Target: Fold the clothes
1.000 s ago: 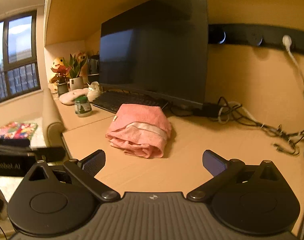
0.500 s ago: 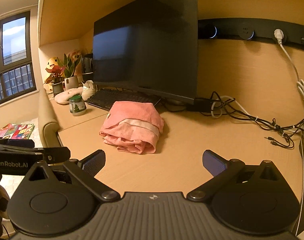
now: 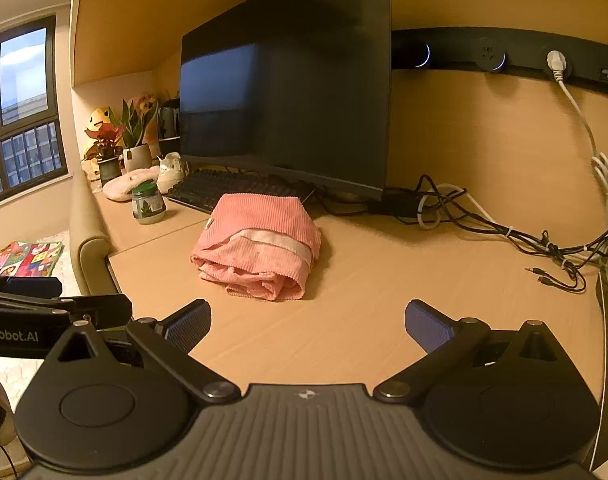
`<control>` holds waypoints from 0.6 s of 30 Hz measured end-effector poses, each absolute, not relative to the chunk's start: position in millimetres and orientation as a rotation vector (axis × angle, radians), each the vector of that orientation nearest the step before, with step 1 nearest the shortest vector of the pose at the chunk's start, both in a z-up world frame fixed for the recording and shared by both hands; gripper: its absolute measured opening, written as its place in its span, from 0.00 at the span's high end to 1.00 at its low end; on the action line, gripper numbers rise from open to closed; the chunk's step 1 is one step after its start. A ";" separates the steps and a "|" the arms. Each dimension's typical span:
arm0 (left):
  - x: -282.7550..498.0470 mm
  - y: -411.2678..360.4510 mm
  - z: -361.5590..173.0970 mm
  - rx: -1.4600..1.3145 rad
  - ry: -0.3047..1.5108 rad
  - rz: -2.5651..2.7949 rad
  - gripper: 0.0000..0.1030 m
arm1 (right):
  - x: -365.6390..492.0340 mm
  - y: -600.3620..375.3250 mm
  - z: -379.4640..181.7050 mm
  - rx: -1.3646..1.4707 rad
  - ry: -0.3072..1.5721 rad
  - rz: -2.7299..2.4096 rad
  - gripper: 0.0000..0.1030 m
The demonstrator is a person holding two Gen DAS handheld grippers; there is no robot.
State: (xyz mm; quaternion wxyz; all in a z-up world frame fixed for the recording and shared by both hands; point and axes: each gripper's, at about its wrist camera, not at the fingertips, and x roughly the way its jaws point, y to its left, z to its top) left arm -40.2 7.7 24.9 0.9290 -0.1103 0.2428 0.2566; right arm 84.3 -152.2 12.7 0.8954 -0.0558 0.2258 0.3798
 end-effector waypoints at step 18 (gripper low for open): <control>-36.5 9.9 21.4 -0.244 0.498 0.512 0.00 | 87.6 -158.1 12.2 -0.081 0.458 0.797 0.00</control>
